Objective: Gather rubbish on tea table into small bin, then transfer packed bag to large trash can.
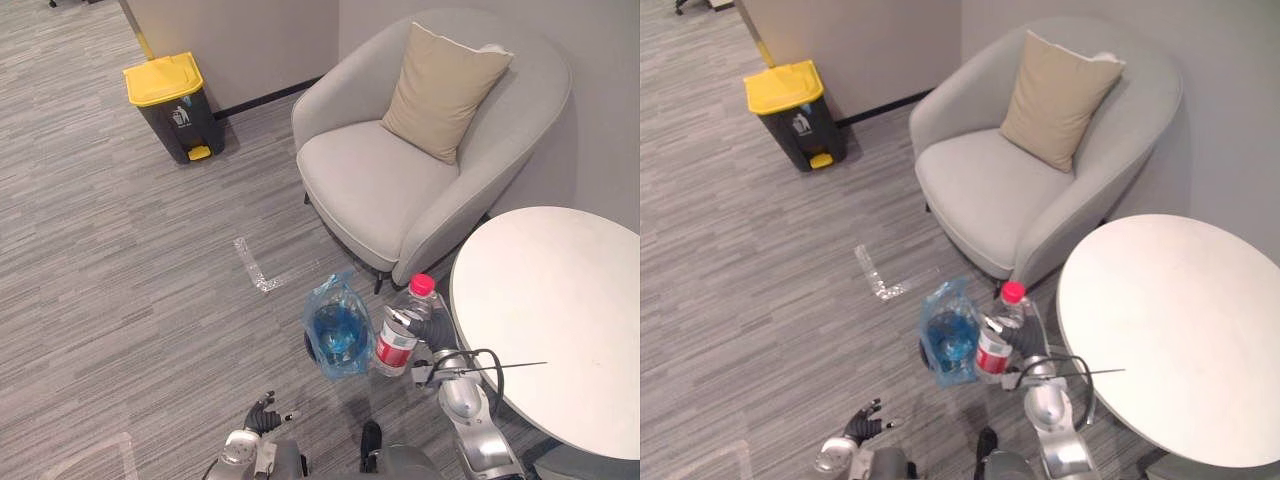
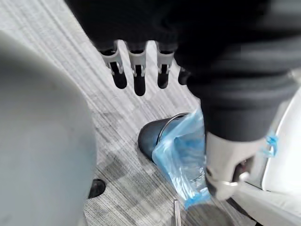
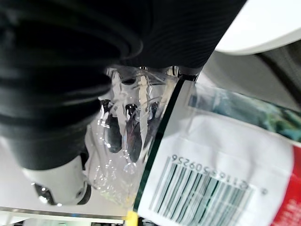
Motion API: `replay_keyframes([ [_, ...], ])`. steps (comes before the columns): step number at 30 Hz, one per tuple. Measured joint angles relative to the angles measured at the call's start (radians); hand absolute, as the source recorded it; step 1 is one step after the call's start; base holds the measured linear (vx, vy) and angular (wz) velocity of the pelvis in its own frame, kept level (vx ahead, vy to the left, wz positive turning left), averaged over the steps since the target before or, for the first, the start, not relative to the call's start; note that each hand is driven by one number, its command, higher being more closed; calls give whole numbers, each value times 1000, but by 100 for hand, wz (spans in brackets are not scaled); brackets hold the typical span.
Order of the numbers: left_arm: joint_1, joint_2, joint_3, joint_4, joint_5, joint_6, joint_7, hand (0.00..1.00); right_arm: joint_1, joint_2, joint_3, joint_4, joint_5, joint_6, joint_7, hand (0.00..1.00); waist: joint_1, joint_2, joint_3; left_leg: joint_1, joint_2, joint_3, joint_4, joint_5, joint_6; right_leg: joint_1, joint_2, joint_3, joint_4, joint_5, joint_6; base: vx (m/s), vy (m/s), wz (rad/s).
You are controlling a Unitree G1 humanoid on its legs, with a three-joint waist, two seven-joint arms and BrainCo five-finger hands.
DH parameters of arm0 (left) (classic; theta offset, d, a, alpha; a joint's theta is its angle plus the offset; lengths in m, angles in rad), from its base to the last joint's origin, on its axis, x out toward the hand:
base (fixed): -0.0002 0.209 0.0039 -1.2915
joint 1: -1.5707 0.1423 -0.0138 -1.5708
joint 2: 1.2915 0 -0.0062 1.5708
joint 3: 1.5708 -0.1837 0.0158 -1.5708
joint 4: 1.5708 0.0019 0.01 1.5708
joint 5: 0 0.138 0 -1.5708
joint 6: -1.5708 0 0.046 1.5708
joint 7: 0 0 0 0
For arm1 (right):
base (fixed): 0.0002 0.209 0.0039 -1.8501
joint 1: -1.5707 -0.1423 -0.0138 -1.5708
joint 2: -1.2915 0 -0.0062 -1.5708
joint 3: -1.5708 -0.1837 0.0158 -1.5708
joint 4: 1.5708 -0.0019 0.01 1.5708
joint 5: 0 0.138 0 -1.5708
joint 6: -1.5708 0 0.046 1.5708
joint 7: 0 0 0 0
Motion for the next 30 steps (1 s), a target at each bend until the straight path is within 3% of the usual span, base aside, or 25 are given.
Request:
replay_keyframes([
  [1, 0, 1, -2, 0, 1, 0, 0, 0, -5, 1, 1, 1, -1, -1, -3, 100, 0, 9, -3, -2, 3, -4, -60, 34, -8, 0, 0, 6, 1, 5, 9, 13, 279, -40],
  [2, 6, 2, -8, 1, 5, 1, 1, 0, -12, -6, 1, 5, -10, -6, -3, 100, 1, 24, -6, 0, 20, -12, -136, 121, -35, 3, 21, 26, -1, 2, 33, 5, 195, -39],
  [3, 3, 4, -10, 1, 7, 1, 0, 0, -15, 1, 1, 12, -16, -4, -3, 100, 6, 15, -6, 7, 12, -6, -139, 120, -32, 3, 17, 46, -4, -3, 44, 5, 276, -51],
  [4, -3, 30, -9, 6, 11, 2, 1, 0, -16, 16, 15, 7, -39, -6, -1, 100, 15, -13, -2, 16, -15, 14, -153, 127, -21, -10, -10, 78, -8, 4, 63, -9, 160, -31],
  [8, -13, 32, -9, 8, 17, 2, 3, 0, -43, 8, 71, 19, -78, -5, 0, 100, 22, -19, 0, -9, -46, 57, -154, 130, 6, -58, -44, 121, 2, 16, 90, -55, 177, -25],
  [12, -60, 33, -9, 5, 14, 1, 22, 0, -210, -13, 134, 162, -80, -5, -7, 100, 25, -11, 59, -114, -44, 76, -84, 129, 15, -187, -42, 152, 90, 17, 91, -118, 41, -20],
  [15, -117, 30, 3, -23, -26, -5, 45, 0, -378, -59, 148, 287, -89, 13, -37, 100, 39, -2, 151, -234, -42, 78, -21, 135, 24, -322, -41, 157, 186, 14, 92, -173, -8, -3],
  [20, -183, 7, 81, -56, -70, -17, 79, 0, -507, -104, 93, 317, -97, 42, -97, 100, 51, 2, 222, -418, -41, 53, 73, 143, 32, -519, -51, 140, 341, -17, 88, -161, -51, 19],
  [25, -257, -20, 157, -84, -89, -21, 114, 0, -611, -113, 44, 282, -84, 59, -162, 100, 58, 2, 241, -630, -41, 10, 146, 149, 31, -718, -63, 100, 441, -29, 76, -134, -49, 26],
  [30, -318, -51, 222, -154, -114, -28, 135, 0, -741, -141, 39, 265, -54, 65, -203, 100, 95, 1, 268, -798, -34, -16, 203, 171, 15, -886, -68, 73, 529, -42, 56, -60, -49, 18],
])
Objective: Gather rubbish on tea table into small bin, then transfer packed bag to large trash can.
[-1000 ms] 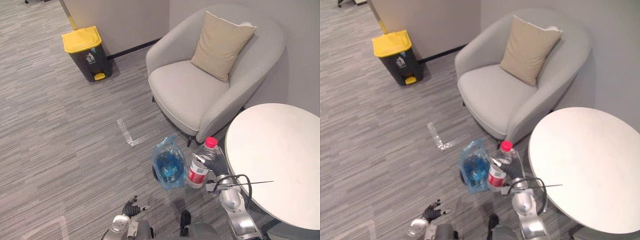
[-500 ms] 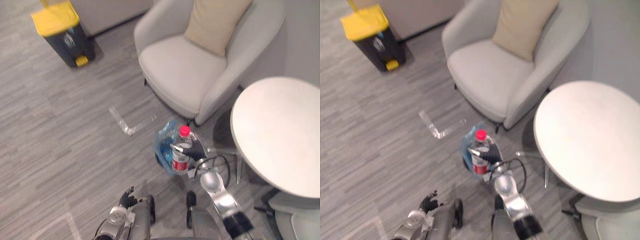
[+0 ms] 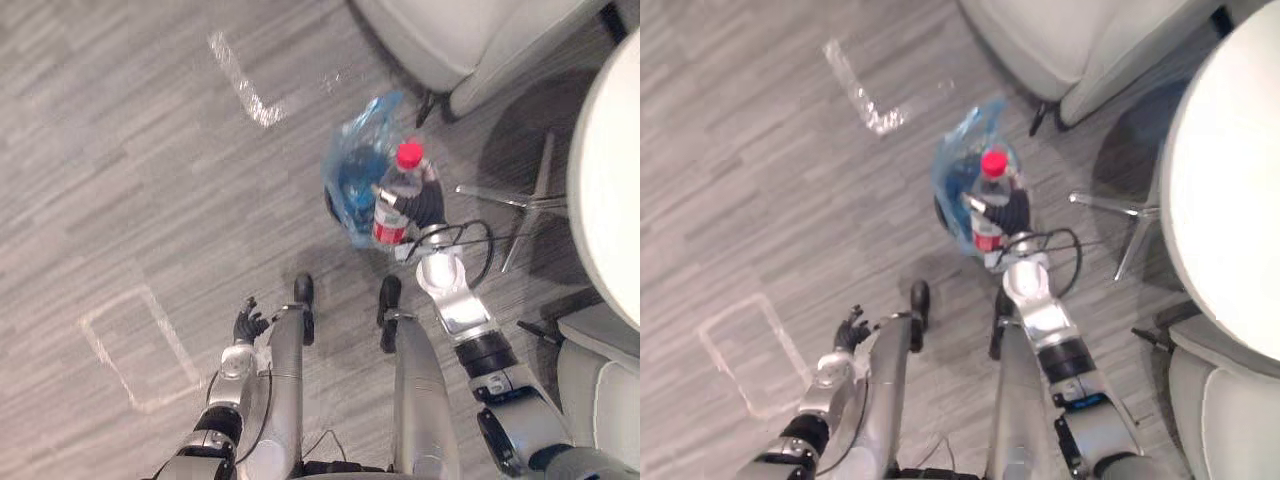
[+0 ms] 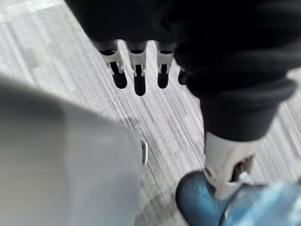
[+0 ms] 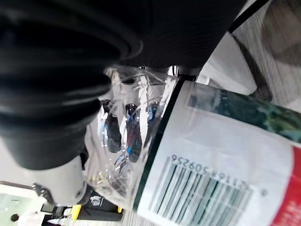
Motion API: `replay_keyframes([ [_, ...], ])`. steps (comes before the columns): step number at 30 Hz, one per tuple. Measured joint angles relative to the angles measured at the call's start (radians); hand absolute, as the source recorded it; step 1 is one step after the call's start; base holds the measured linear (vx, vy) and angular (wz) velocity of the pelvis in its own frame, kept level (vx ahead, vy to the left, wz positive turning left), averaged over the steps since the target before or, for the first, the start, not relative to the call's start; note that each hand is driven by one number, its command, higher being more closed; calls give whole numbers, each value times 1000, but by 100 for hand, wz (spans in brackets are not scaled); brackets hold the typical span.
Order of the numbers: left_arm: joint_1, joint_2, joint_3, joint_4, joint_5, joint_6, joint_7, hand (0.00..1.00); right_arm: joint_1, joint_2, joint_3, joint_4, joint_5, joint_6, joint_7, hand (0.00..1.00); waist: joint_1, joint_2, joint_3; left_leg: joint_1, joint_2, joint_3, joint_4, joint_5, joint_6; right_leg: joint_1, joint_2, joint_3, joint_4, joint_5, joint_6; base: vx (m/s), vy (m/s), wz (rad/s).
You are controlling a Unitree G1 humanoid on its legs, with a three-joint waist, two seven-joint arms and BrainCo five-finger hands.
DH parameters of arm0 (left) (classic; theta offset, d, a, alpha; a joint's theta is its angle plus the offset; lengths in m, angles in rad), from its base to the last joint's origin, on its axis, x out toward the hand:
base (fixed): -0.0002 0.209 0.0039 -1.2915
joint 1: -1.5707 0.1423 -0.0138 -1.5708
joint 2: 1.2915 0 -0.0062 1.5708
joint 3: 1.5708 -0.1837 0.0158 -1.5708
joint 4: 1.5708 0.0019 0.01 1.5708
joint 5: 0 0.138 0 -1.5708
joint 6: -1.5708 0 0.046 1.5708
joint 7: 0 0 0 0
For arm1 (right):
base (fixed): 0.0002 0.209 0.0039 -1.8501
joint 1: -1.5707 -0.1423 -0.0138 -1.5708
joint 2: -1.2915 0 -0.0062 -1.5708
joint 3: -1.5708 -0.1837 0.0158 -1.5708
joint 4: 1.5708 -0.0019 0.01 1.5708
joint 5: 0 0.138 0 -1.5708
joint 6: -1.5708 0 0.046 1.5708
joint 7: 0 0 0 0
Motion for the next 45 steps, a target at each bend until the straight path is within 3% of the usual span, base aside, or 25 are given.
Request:
replay_keyframes([
  [8, -74, -31, 43, -51, -50, -38, 0, 0, -186, -5, -4, 123, 39, 7, -39, 100, 26, -5, 17, -178, -17, -60, 61, 22, -28, -169, -18, -43, 115, -46, -10, -18, -34, 23],
  [9, -80, -33, 42, -51, -52, -39, 0, 0, -191, -5, -5, 144, 39, 9, -39, 0, 29, -5, 17, -185, -19, -64, 60, 24, -31, -177, -22, -49, 121, -49, -12, -15, -30, 15],
  [22, -78, -25, 20, -36, -64, -46, 3, 0, -205, 1, -39, 188, 10, 28, -79, 0, 31, -9, 14, -169, -19, -60, -3, 52, -42, -173, -37, -75, 102, -50, -36, -2, -11, 6],
  [26, -73, -3, 1, -26, -60, -36, 16, 0, -160, 12, -32, 201, -77, 37, -80, 0, 30, -41, -9, -157, -15, -59, -14, 53, -41, -157, -33, -79, 85, -48, -37, 0, 0, 0],
  [34, -73, 6, -2, 10, -26, -33, 21, 0, -91, 36, 66, 238, -293, 56, -50, 0, 25, -64, -47, -123, -3, -49, -42, 55, -37, -121, -28, -86, 57, -41, -41, 0, 0, 0],
  [41, -148, -7, -17, 67, -26, -23, 22, 0, -112, 65, 201, 464, -422, 84, 12, 0, 16, -66, -59, -132, 0, -46, -45, 57, -38, -122, -29, -93, 47, -41, -40, 0, -1, 0],
  [45, -189, -28, -16, 87, -28, -14, 22, 0, -134, 116, 206, 557, -461, 109, 34, 0, 1, -66, -59, -155, -1, -48, -47, 63, -42, -142, -29, -95, 46, -42, -40, 3, 2, 1],
])
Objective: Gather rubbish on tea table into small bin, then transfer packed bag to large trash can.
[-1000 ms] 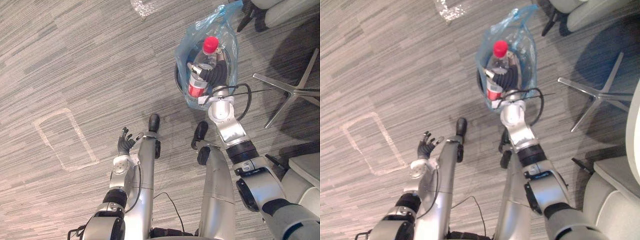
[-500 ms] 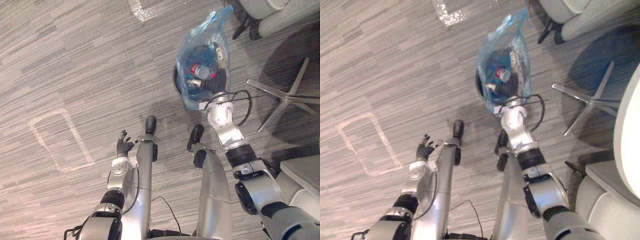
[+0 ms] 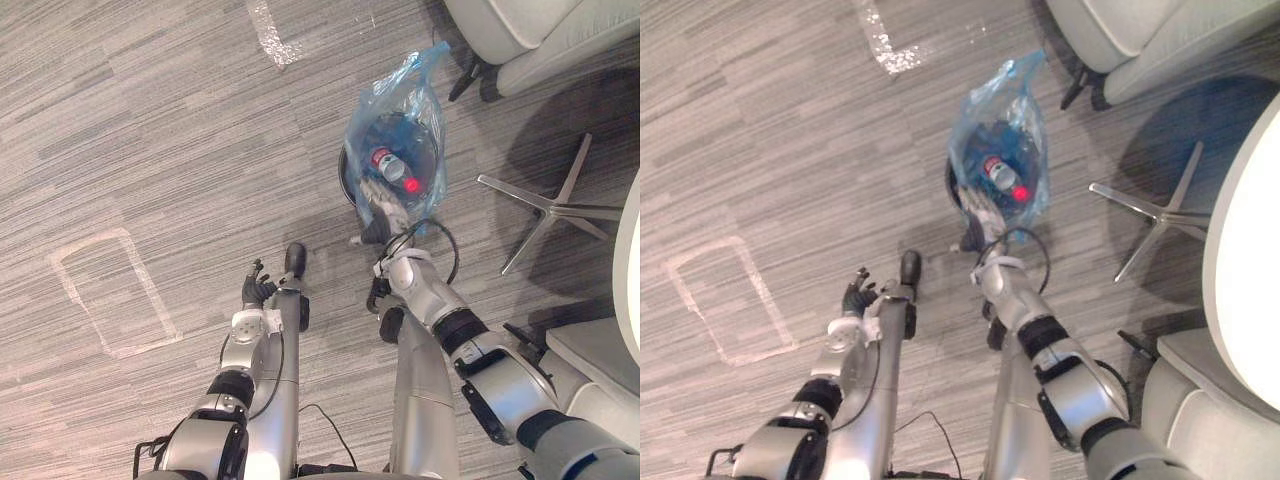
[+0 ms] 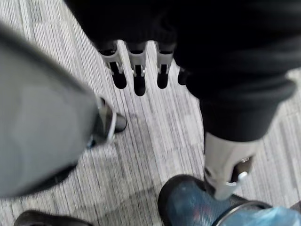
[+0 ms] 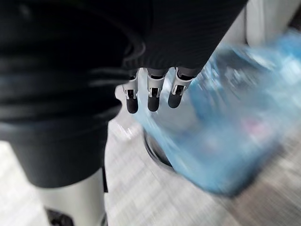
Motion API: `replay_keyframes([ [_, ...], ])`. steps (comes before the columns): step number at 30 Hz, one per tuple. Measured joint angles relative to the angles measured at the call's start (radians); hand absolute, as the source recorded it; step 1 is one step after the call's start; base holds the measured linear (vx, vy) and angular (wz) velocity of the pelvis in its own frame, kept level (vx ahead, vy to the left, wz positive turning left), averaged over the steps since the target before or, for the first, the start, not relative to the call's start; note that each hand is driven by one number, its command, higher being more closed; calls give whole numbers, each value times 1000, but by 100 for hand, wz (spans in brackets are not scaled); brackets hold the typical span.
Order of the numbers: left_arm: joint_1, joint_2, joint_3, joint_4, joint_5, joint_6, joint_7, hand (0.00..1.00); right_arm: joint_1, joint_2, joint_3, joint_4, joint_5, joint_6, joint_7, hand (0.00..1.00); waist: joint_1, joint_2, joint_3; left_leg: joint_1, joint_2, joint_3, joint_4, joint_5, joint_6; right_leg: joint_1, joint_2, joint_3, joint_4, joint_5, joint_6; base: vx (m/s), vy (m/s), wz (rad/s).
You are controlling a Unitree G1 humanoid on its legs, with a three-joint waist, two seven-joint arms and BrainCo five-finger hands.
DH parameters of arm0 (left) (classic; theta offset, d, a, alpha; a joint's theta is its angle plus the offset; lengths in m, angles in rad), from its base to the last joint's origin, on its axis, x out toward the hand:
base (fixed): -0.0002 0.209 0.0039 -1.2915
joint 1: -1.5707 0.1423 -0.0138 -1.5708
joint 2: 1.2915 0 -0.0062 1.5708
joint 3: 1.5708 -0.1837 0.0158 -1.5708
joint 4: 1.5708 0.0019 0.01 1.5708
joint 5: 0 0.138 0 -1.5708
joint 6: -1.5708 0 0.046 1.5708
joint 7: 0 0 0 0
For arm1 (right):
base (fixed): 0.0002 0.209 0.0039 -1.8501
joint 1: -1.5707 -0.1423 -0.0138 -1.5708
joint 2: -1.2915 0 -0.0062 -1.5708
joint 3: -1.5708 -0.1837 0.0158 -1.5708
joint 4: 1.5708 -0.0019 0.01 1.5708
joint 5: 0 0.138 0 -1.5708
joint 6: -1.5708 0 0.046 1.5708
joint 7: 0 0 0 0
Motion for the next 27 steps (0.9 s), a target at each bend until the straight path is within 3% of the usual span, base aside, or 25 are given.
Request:
replay_keyframes([
  [8, -61, -25, 16, 15, -32, 0, 19, 0, -76, 24, -81, 133, -32, 55, 7, 0, -4, 0, 0, -70, -14, -24, 7, 17, -10, -77, -14, -15, 45, -11, -7, -3, -4, 11],
  [9, -46, -13, 3, -29, -39, 3, 19, 0, -79, 19, -89, 133, -32, 58, 7, 100, -5, 0, 0, -85, -21, -35, 10, 21, -13, -92, -17, -17, 60, -19, -9, -18, -10, 24],
  [10, -33, -6, -13, -57, -39, 2, 19, 0, -79, 14, -87, 133, -32, 61, 7, 100, -5, 0, 0, -96, -23, -40, 14, 22, -14, -102, -17, -19, 67, -22, -9, -19, -13, 24],
  [11, -8, 11, -37, -92, -17, -54, 23, 0, -76, 7, -87, 134, -30, 63, 1, 100, -4, 0, 0, -115, -21, -49, 23, 22, -14, -117, -17, -27, 75, -27, -12, -21, -19, 14],
  [12, -1, 23, -40, -109, -61, -80, -3, 0, -78, -2, -86, 139, -30, 63, -3, 100, -3, 0, 0, -136, -20, -53, 33, 22, -14, -136, -16, -30, 84, -29, -13, -22, -16, 9],
  [15, 1, 40, -40, -107, -146, -77, -31, 0, -75, -7, -86, 142, -21, 49, 19, 100, -2, 0, 0, -149, -22, -51, 39, 26, -20, -157, -19, -27, 107, -32, -14, -5, -4, 2],
  [18, 54, 38, -46, -189, -168, -50, -27, 0, -61, -3, -83, 145, -10, 53, 25, 100, -1, 0, 0, -147, -21, -53, 39, 26, -21, -161, -20, -27, 116, -40, -15, -13, 0, 3],
  [27, 63, 18, -57, -238, -176, -48, -32, 0, -53, -20, -87, 124, 49, 48, 22, 100, -1, 1, 1, -148, -16, -66, 33, 24, -21, -162, -16, -42, 119, -56, -11, -4, 0, 1],
])
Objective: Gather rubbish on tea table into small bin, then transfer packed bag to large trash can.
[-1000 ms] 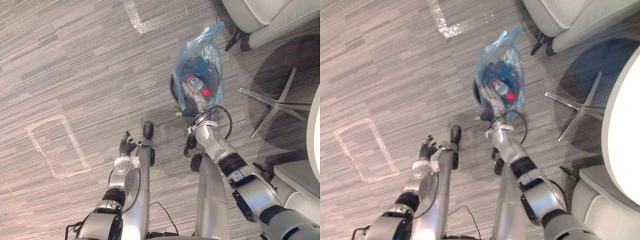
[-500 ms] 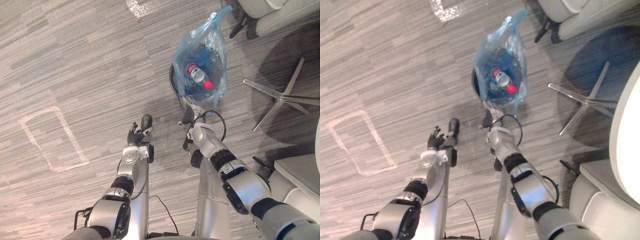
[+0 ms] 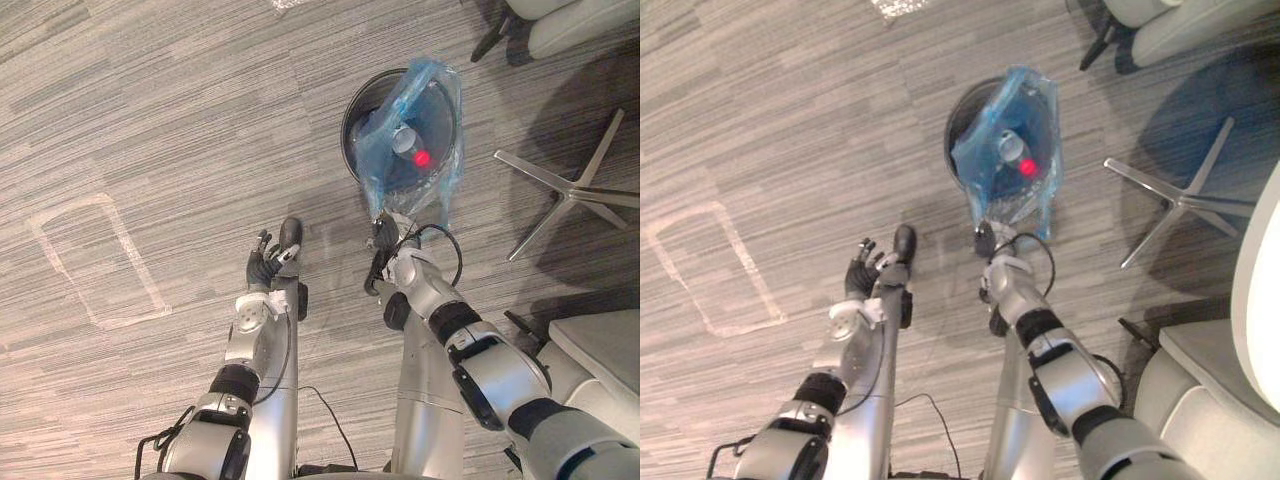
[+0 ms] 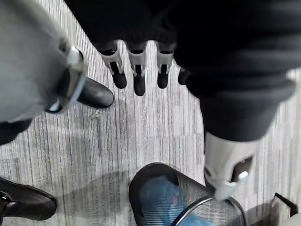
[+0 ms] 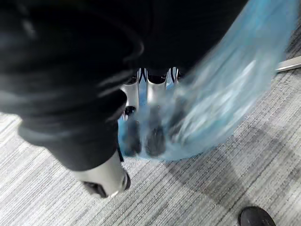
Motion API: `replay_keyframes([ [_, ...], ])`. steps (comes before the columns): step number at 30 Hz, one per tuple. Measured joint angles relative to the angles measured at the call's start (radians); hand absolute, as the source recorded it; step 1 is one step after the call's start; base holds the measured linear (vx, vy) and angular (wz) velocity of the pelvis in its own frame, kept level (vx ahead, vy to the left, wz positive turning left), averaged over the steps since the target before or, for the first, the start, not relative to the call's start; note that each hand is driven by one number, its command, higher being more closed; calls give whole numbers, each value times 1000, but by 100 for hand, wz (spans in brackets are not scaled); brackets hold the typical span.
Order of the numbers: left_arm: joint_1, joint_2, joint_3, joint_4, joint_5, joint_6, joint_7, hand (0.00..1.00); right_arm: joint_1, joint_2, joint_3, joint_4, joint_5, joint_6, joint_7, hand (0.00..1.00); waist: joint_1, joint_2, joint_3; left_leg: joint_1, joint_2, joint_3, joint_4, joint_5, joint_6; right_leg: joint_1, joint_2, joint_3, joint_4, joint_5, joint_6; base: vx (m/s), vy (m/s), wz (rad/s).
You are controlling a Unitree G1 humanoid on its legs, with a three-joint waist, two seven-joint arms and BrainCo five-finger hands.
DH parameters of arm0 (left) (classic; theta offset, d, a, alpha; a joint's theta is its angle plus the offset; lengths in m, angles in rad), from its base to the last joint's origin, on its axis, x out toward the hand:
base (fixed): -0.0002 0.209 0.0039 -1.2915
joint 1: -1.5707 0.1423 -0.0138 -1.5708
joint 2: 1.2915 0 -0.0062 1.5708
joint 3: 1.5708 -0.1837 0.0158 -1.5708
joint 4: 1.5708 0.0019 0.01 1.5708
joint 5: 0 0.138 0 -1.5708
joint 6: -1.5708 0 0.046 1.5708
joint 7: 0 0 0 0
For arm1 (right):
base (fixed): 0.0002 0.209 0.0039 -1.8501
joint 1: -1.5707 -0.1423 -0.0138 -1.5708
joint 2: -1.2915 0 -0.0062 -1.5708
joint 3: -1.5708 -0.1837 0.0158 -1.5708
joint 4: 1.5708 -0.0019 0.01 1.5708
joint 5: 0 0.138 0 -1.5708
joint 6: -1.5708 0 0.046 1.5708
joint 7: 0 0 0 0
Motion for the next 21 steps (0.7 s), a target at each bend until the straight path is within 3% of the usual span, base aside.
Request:
replay_keyframes([
  [15, 0, -33, 65, 3, 63, 13, 31, 0, 47, -12, -76, -145, 89, -15, -30, 100, 1, 0, 1, 8, 3, -3, -7, 11, -17, 7, 1, -4, 7, 1, -3, 0, 0, 0],
  [21, 23, -40, 66, -1, 90, 35, 30, 0, 145, 30, -82, -304, 206, -31, -39, 100, 2, 0, 11, 131, 26, 10, -54, 7, -11, 138, 19, -12, -70, 18, -19, 9, 6, -12],
])
